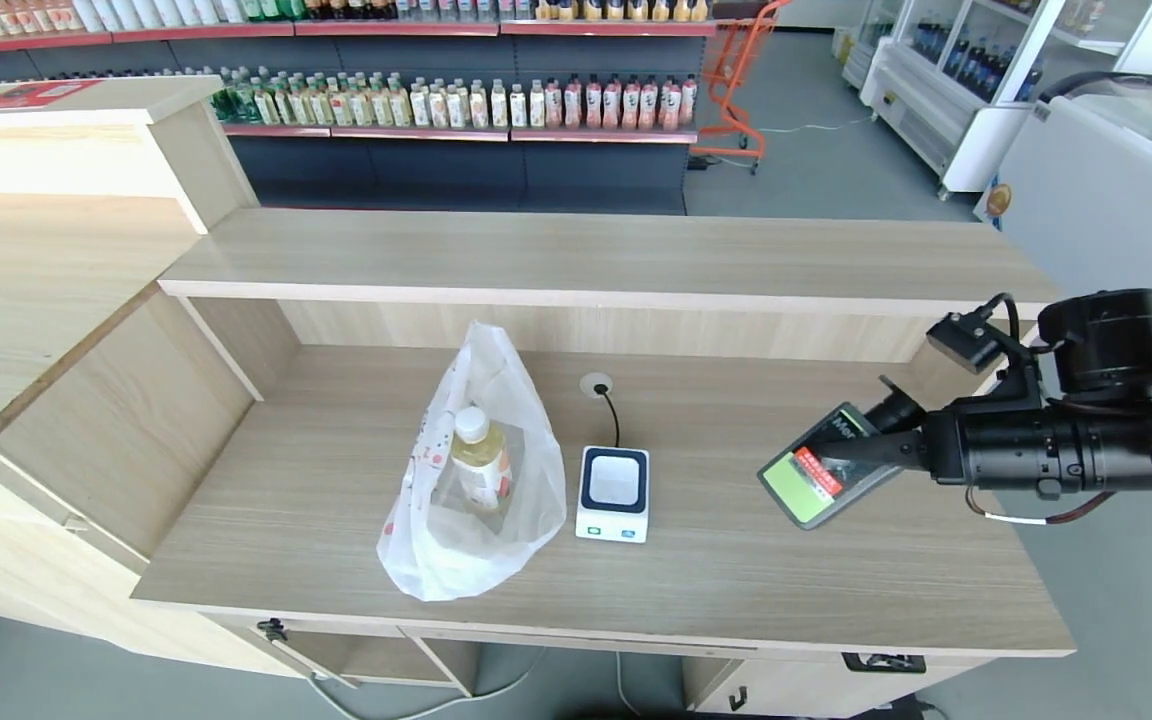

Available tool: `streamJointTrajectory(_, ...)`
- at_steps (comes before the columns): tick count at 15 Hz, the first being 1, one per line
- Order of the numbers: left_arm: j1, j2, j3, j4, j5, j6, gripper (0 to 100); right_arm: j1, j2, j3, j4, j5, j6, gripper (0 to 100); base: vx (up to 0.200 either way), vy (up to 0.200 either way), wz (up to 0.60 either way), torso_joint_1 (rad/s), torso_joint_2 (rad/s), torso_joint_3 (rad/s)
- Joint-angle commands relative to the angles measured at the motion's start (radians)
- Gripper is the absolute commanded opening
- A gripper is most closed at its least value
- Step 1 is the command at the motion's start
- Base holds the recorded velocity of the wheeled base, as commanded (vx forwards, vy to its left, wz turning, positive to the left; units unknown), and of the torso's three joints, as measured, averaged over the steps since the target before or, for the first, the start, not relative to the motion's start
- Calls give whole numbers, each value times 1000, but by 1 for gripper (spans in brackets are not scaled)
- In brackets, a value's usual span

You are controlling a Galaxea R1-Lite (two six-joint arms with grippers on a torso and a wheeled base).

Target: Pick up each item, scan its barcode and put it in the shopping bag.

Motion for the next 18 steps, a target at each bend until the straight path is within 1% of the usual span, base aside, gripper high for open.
streamJointTrajectory(1, 0, 0, 0, 0, -1, 2, 100, 33, 45, 3, -14, -19, -1, 0, 0, 200, 0, 2, 7, 7)
streamJointTrajectory(3, 0, 0, 0, 0, 0, 4, 100, 48, 108, 0, -75, -84, -9, 0, 0, 0, 0, 0, 0, 0)
streamJointTrajectory(5, 0, 0, 0, 0, 0, 1, 100, 59, 178, -14, -175, -151, -7, 0, 0, 0, 0, 0, 0, 0)
streamJointTrajectory(7, 0, 0, 0, 0, 0, 2, 100, 88, 226, -19, -234, -185, -4, 0, 0, 0, 0, 0, 0, 0)
streamJointTrajectory(9, 0, 0, 0, 0, 0, 2, 100, 124, 261, -20, -273, -192, -1, 0, 0, 0, 0, 0, 0, 0)
streamJointTrajectory(13, 0, 0, 0, 0, 0, 1, 100, 162, 358, -39, -396, -288, -3, 0, 0, 0, 0, 0, 0, 0)
streamJointTrajectory(15, 0, 0, 0, 0, 0, 1, 100, 168, 396, -75, -412, -321, -3, 0, 0, 0, 0, 0, 0, 0)
streamJointTrajectory(18, 0, 0, 0, 0, 0, 1, 100, 168, 433, -121, -412, -340, -1, 0, 0, 0, 0, 0, 0, 0)
